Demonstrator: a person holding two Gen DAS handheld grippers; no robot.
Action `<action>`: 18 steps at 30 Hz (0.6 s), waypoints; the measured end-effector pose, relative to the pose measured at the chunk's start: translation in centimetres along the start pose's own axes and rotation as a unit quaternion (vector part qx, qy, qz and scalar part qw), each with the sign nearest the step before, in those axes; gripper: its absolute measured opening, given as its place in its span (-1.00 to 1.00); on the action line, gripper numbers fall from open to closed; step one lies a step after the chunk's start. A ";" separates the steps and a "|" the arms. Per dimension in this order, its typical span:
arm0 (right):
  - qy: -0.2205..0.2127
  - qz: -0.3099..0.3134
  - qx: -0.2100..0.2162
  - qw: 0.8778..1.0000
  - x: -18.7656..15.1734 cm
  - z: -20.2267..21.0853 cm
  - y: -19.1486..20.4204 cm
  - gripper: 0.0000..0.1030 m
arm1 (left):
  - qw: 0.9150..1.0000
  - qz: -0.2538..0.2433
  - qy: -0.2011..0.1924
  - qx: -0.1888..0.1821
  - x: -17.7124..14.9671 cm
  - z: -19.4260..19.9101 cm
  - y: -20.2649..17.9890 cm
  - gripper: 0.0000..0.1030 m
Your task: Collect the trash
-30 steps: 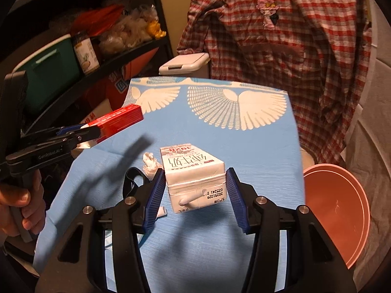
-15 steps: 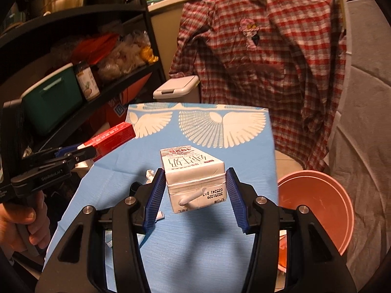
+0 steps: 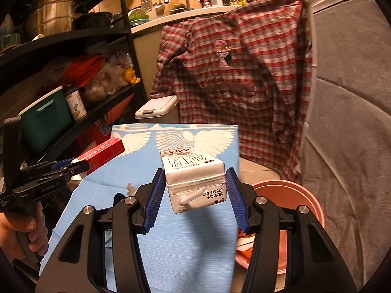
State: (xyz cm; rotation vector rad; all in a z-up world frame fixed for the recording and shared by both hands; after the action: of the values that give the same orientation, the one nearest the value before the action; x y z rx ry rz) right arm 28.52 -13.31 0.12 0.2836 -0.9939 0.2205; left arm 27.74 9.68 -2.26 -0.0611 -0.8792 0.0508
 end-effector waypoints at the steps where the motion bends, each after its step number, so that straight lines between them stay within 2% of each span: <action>1: -0.001 -0.001 -0.003 1.000 0.0 0.1 -0.4 -0.01 | 1.000 -0.002 0.000 -0.003 0.1 -0.1 -0.5 -0.29; 14: 0.005 -0.017 -0.050 0.999 -0.2 0.8 -5.5 -0.03 | 0.999 -0.021 0.006 -0.038 0.5 -1.7 -6.1 -0.29; 15: 0.005 -0.018 -0.052 0.998 -0.2 0.8 -5.8 -0.53 | 0.999 -0.023 0.008 -0.041 0.5 -1.9 -6.6 -0.29; 16: 0.013 -0.021 -0.052 0.998 -0.4 0.6 -6.3 -0.72 | 0.999 -0.026 0.009 -0.044 0.5 -2.1 -7.1 -0.29; 18: 0.019 -0.033 -0.053 0.998 -0.8 0.5 -7.3 -0.71 | 0.998 -0.031 0.011 -0.048 0.4 -2.5 -8.1 -0.29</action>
State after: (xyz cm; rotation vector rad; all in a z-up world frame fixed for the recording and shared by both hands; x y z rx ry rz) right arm 29.99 -20.36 -1.26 0.2150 -0.9535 0.1120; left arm 30.11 1.59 -2.97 -0.1247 -0.8599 -0.0501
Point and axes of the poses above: each gripper's, at about its wrist camera, not at the fingertips, and z roughly against the way its jaws point, y to its left, x to its top, the point moved 8 cm from there along -z, roughly the way its jaws point, and after that the axes turned 3 degrees about z, right-handed, at the moved point
